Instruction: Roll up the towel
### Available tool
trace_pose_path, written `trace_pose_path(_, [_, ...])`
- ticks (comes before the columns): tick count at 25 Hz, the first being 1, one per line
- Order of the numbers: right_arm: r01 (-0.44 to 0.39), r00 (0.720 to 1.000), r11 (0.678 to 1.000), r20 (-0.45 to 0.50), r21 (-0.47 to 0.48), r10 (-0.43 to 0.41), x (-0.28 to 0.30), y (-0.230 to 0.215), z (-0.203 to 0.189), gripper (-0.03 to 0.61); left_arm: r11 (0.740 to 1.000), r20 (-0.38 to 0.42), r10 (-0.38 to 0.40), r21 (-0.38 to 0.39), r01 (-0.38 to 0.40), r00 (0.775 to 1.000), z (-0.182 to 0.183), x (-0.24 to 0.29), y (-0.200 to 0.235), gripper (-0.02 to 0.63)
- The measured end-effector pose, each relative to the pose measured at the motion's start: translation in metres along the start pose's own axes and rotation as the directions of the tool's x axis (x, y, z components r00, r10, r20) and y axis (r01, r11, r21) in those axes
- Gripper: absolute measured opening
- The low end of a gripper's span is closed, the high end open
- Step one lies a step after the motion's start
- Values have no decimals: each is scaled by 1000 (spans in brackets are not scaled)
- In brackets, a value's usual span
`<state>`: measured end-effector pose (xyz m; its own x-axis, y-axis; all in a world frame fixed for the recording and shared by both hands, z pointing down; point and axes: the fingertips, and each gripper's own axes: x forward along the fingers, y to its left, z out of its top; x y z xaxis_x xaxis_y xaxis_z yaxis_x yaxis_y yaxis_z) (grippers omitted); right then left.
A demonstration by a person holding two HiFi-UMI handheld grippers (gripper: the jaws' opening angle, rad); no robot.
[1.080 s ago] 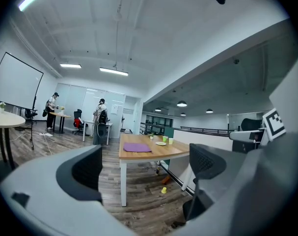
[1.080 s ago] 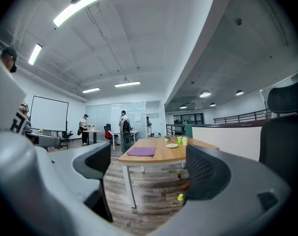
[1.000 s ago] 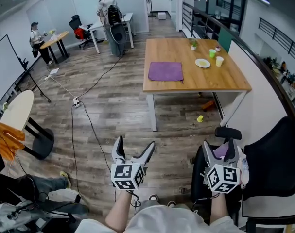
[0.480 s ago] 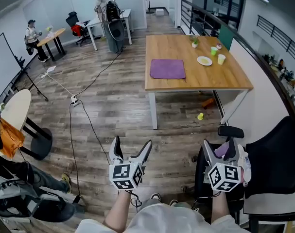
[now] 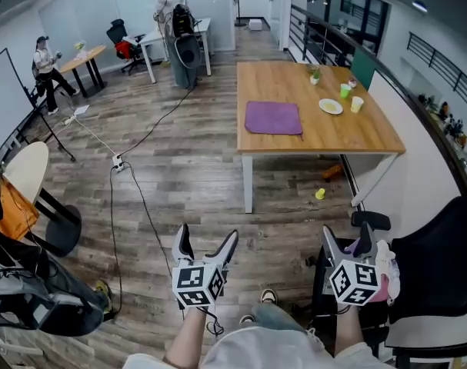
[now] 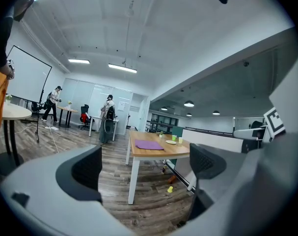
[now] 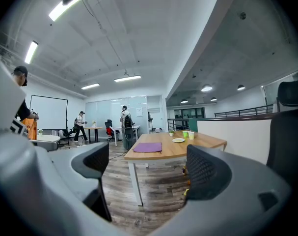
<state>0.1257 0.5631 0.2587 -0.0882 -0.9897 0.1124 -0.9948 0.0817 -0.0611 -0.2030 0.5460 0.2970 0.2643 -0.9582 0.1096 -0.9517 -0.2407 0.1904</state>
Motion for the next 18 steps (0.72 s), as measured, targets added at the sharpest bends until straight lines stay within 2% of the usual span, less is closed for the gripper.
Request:
trace_pose_path(7, [-5, 1000, 1000, 4, 14, 5, 55, -6, 2, 482, 1000, 2, 13, 6, -13, 1000, 7, 48, 15, 546])
trace_pose_path(18, [-18, 1000, 999, -12, 34, 18, 164, -50, 20, 459, 1000, -2, 28, 5, -28, 1000, 32, 168, 9, 545])
